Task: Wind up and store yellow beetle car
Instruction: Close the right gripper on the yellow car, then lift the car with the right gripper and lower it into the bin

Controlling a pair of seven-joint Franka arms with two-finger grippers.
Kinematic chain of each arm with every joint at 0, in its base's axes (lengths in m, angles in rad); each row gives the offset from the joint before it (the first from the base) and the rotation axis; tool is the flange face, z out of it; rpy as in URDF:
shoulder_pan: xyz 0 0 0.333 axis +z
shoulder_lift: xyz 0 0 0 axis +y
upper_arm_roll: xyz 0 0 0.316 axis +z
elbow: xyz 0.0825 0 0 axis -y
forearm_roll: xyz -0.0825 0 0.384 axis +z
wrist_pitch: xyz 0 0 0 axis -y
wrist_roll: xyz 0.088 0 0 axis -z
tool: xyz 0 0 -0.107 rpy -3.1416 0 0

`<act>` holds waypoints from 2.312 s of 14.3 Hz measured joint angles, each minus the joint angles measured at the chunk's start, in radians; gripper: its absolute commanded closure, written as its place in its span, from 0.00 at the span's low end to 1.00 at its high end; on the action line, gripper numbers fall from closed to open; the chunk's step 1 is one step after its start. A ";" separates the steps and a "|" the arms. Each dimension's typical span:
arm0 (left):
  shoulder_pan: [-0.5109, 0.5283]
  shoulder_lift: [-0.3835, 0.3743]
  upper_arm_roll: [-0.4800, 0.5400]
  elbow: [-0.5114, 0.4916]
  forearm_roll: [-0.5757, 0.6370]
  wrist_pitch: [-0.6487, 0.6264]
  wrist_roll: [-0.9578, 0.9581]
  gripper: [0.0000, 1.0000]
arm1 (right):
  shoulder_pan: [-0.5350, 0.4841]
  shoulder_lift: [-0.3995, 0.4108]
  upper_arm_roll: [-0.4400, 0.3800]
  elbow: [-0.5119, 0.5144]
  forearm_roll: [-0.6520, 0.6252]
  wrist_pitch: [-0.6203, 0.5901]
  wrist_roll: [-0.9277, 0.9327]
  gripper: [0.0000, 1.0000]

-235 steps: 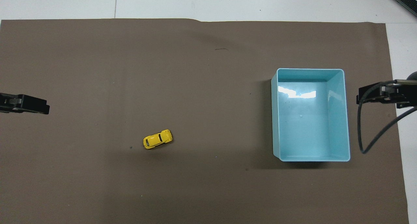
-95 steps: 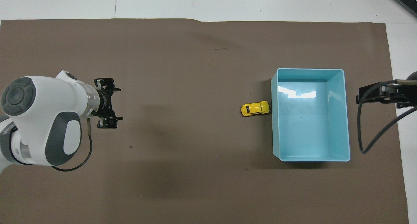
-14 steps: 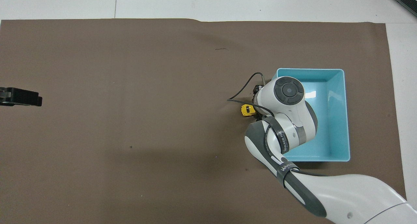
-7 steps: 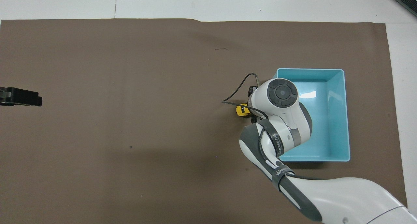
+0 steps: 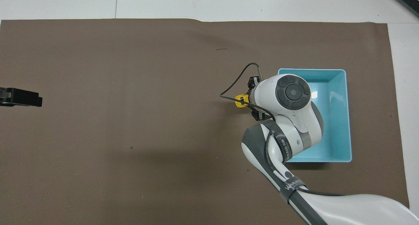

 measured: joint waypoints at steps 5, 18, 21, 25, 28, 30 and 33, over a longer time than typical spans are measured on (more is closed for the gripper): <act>0.000 0.000 0.000 0.000 0.000 0.000 0.000 0.00 | -0.013 -0.065 -0.005 0.046 0.000 -0.144 -0.324 1.00; 0.000 0.000 0.000 0.000 0.000 0.000 0.000 0.00 | -0.266 -0.136 -0.013 0.073 0.004 -0.454 -1.544 1.00; 0.000 0.000 0.000 0.000 0.000 0.000 0.000 0.00 | -0.316 -0.148 -0.014 0.036 0.004 -0.441 -1.711 1.00; 0.000 0.000 0.000 0.000 0.000 0.000 0.000 0.00 | -0.319 -0.189 -0.012 -0.093 0.008 -0.333 -1.744 1.00; 0.000 0.000 0.000 0.000 0.000 0.000 0.000 0.00 | -0.318 -0.191 -0.011 -0.167 0.035 -0.258 -1.772 1.00; 0.000 0.000 0.000 0.000 0.000 0.000 0.000 0.00 | -0.319 -0.190 -0.011 -0.236 0.047 -0.171 -1.795 1.00; 0.000 0.000 0.000 0.000 0.000 0.000 0.000 0.00 | -0.319 -0.188 -0.011 -0.335 0.070 -0.043 -1.803 1.00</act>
